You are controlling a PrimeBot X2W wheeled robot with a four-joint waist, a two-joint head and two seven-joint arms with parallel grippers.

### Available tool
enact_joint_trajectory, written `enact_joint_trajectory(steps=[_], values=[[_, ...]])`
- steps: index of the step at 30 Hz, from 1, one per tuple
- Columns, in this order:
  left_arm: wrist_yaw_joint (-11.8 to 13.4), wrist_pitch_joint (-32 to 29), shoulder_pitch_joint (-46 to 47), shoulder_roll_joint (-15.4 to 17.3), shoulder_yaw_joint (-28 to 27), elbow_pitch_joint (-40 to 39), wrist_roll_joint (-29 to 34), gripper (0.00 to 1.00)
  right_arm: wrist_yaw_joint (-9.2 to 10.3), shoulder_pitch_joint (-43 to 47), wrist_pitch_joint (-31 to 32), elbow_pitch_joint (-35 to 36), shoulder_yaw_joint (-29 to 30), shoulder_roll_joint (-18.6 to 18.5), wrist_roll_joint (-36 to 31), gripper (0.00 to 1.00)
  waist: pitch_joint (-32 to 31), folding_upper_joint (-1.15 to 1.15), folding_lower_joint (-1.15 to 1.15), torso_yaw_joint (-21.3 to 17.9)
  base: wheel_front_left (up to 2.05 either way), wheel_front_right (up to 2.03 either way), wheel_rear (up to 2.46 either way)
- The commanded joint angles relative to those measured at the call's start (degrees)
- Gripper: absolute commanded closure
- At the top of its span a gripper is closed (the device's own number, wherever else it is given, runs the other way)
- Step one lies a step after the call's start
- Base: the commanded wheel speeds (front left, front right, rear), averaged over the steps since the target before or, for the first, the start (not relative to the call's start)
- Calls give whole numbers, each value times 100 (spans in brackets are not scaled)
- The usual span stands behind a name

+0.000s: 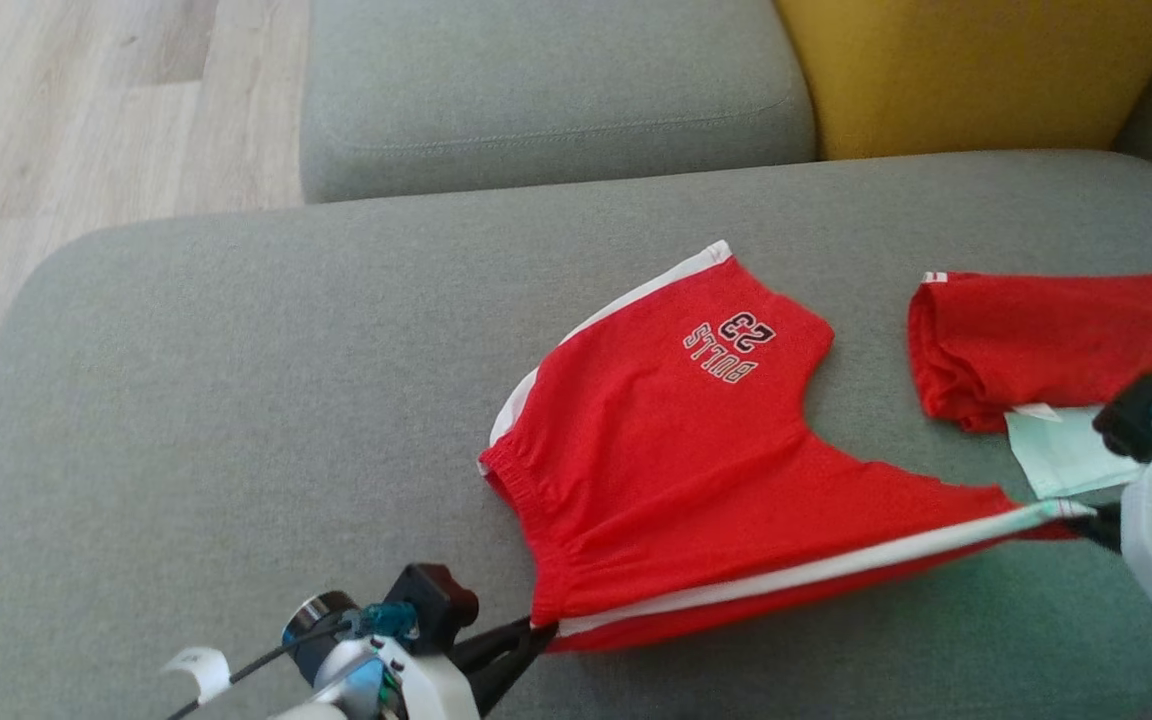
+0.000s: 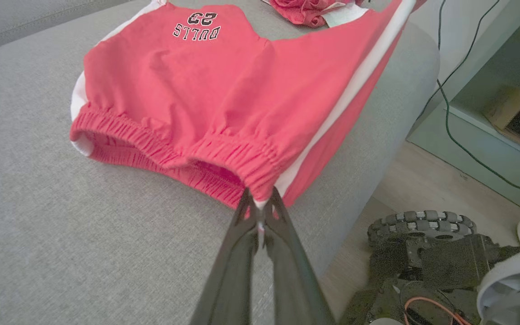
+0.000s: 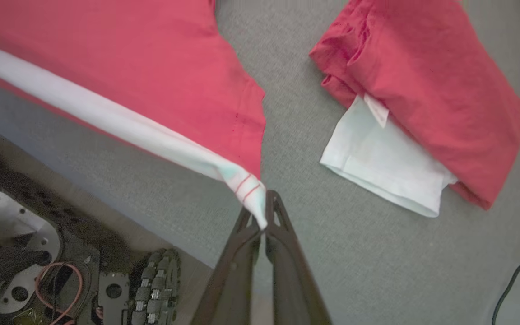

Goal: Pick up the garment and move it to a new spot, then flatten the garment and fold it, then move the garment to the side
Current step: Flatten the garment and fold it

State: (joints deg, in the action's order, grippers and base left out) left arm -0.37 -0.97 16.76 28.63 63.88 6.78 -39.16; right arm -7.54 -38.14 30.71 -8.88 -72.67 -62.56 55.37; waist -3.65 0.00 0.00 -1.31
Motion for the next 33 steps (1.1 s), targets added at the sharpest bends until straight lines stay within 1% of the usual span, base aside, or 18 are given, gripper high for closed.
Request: enact_joint_trajectory(steps=[1,6,9,13,18,19,27,33], values=[[72,44,336,204,-317,-178,-47,100,5,-117,-75,-1,208,-212,-70,100,57,0,0,63,0,0,0],[130,79,537,172,-484,-282,-96,100,5,-424,-176,-159,383,-51,-295,100,234,0,0,269,0,0,0],[109,113,688,88,-560,-291,-128,100,5,-667,-227,-303,470,66,-426,100,414,0,0,428,0,0,0],[-12,104,1005,-79,-620,-275,-150,100,5,-1069,-247,-503,535,188,-626,100,768,0,0,701,0,0,0],[-166,111,1502,-398,-692,-1,-144,100,5,-1646,-200,-798,488,355,-937,100,1189,0,0,1037,0,0,0],[-166,111,1502,-398,-692,-1,-144,100,5,-1646,-200,-798,488,355,-937,100,1189,0,0,1037,0,0,0],[-327,178,2275,-914,-836,815,-166,100,5,-2536,-187,-1262,153,554,-1411,100,1779,0,0,1453,0,0,0],[-470,281,2680,-1257,-779,1432,-141,100,5,-2941,-131,-1472,-32,686,-1717,100,2121,0,0,1611,0,0,0]])
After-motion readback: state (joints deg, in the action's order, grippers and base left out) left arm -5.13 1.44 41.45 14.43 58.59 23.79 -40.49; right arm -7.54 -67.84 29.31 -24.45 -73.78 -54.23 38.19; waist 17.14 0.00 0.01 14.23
